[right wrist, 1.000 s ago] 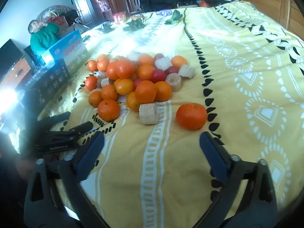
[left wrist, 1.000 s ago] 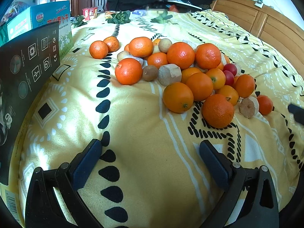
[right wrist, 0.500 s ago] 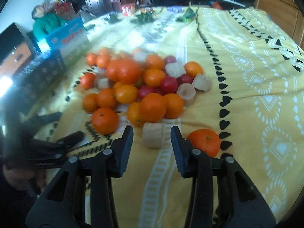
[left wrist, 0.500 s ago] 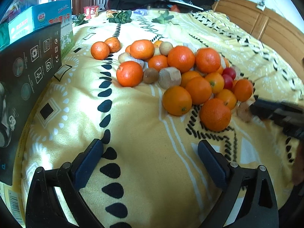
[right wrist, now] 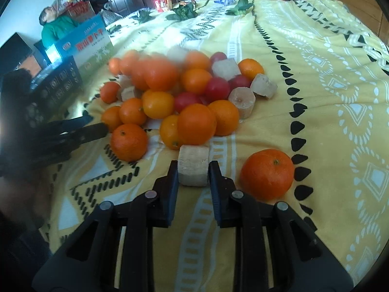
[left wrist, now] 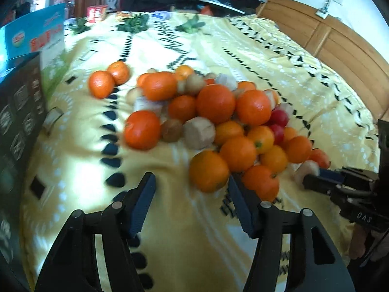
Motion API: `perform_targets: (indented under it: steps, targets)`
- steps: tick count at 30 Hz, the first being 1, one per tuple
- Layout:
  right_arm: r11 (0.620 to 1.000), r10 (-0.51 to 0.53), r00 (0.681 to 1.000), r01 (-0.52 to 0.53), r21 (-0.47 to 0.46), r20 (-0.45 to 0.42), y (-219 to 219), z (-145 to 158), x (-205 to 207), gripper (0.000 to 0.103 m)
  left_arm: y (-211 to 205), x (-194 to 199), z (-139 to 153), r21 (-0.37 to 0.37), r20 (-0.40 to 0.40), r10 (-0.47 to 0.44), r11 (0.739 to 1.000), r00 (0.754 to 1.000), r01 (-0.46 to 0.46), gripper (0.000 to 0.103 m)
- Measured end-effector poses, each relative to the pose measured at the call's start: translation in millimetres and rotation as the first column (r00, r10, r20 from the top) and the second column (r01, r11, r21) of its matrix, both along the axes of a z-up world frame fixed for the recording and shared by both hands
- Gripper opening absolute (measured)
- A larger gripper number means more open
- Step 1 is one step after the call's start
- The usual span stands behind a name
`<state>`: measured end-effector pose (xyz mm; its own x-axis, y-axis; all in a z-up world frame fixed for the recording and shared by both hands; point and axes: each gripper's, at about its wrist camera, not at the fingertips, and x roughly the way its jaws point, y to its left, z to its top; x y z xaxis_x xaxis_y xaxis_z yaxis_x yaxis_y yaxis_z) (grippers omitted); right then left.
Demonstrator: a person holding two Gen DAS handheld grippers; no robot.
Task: Organize fruits
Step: 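Grasp a beige root chunk with the right gripper while the left gripper grasps a mandarin orange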
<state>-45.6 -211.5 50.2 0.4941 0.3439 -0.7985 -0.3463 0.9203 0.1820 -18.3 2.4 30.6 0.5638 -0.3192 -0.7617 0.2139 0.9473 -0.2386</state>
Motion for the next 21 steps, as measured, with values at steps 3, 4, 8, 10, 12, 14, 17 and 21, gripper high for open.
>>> perform_targets:
  steps: [3,4,8,10,12,14,17,21]
  targets:
    - [1.0,-0.001,1.0,0.001,0.015,0.001,0.2,2.7,0.7,0.025,-4.9,5.5,1.4,-0.015,-0.001,-0.022,1.0,1.0,0.022,0.063]
    - [1.0,-0.001,1.0,0.001,0.019,0.0,0.0,3.2,1.0,0.025,-7.4,7.2,0.7,-0.012,-0.005,-0.028,1.0,1.0,0.028,0.063]
    - [1.0,0.0,1.0,0.0,0.025,-0.001,-0.7,1.7,1.6,0.024,-10.9,7.3,-2.9,-0.024,0.002,-0.052,0.998,0.999,0.052,0.05]
    - [1.0,0.001,1.0,-0.001,0.028,0.004,-2.3,2.8,0.3,0.024,-9.9,5.4,-4.5,-0.021,0.002,-0.056,0.998,0.998,0.056,0.037]
    - [1.0,0.004,1.0,-0.004,0.028,0.003,-3.4,1.9,-0.5,0.024,-9.7,4.0,-5.7,-0.022,0.007,-0.057,0.998,0.998,0.057,0.037]
    - [1.0,0.007,1.0,-0.007,0.03,-0.01,-3.7,-2.0,0.8,0.024,-10.4,4.4,-6.2,-0.02,0.01,-0.053,0.998,0.999,0.053,0.037]
    - [0.999,0.004,1.0,-0.003,0.037,-0.017,-5.1,-5.0,1.8,0.026,-11.4,5.2,-9.2,-0.03,0.015,-0.058,0.998,0.998,0.058,0.04]
    - [1.0,0.008,1.0,-0.008,0.022,-0.017,-2.7,-7.9,3.5,0.026,-11.0,7.6,-13.8,-0.036,0.007,-0.052,0.998,0.999,0.052,0.047]
